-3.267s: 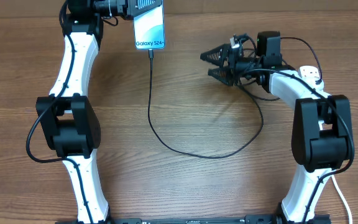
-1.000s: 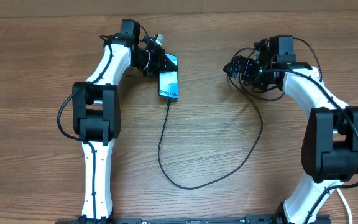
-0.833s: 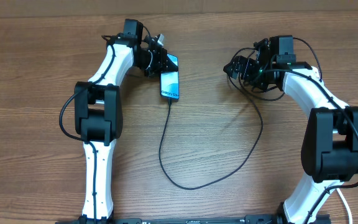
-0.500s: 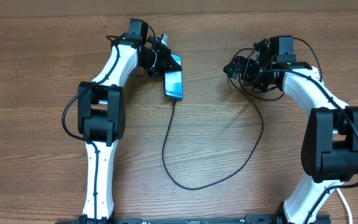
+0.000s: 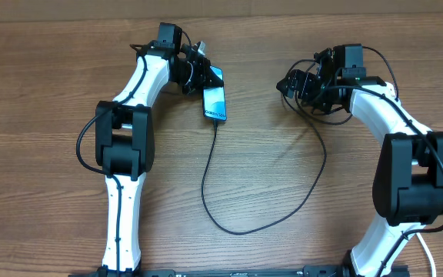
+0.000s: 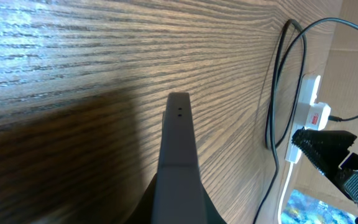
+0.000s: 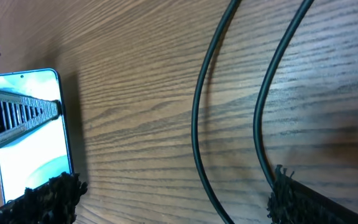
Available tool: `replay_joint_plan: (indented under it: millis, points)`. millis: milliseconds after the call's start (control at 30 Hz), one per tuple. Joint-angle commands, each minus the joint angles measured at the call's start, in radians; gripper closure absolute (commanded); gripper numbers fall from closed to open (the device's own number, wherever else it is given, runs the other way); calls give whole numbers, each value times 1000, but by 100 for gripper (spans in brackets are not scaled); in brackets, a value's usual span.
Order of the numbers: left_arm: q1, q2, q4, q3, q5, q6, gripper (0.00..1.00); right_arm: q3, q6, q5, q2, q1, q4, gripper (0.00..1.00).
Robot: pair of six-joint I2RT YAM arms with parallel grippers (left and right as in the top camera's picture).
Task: Plug charger to phone and switch on socket
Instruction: 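Lower the plugged phone toward the table with the left gripper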
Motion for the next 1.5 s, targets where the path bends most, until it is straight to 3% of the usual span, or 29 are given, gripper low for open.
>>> replay_joint_plan:
  millis: [0,1167,1467]
  points:
    - [-5,7,0,13,10,-14,96,8,-12,7,-29,4,-3,0]
    - [-5,46,-4,8,-13,-17,96,7,-12,8,-29,4,-4,0]
    - [-5,46,-3,8,-13,-18,88,7,-12,8,-29,3,-4,0]
